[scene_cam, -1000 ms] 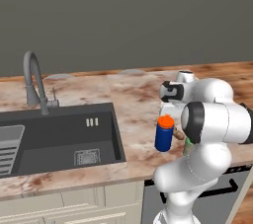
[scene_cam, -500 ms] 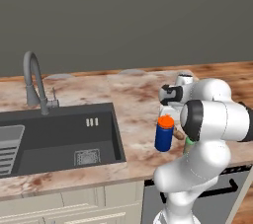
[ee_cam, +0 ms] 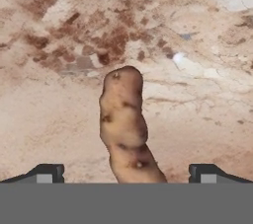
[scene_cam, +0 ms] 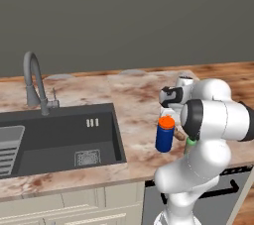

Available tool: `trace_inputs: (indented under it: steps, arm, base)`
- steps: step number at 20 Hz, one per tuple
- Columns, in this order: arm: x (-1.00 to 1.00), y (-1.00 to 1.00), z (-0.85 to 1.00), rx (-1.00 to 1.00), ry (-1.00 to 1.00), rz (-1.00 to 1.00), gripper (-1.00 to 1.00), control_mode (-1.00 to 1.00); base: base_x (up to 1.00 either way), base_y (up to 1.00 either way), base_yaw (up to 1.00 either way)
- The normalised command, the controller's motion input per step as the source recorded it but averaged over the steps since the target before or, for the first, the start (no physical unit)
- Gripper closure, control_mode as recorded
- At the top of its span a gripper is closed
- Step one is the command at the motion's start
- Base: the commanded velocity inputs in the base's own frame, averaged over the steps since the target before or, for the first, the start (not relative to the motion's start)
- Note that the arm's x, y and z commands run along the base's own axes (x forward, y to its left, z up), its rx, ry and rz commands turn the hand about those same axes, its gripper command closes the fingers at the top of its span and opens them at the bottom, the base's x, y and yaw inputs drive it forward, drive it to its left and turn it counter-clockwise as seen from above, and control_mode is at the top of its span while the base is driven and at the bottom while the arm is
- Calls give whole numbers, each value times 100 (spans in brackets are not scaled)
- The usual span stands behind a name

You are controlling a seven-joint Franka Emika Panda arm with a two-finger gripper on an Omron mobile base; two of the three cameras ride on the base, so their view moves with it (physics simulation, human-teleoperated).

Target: Pick up all produce items and place them in the sink. Turn on the sink faucet to wash them. Then turn the sink off and put them in the tray.

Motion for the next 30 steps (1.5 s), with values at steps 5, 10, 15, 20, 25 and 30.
trace_inputs:
  steps: [5,10,15,20,25,30]
  arm:
    - [0,0,-7,0,0,0,-100,-100]
    - [0,0,-5,0,0,0,-100,-100]
    - [0,0,-4,0,-1,0,-100,-100]
    - [2,2,-5,0,0,0,-100,-100]
    - [0,2,-7,0,0,0,-100,-100]
    - [0,1,-8,0,0,0,-100,-100]
  base:
    - [0,0,0]
    - [0,0,0]
    - [0,0,0]
    - [0,0,0]
    - [0,0,0]
    - [0,0,0]
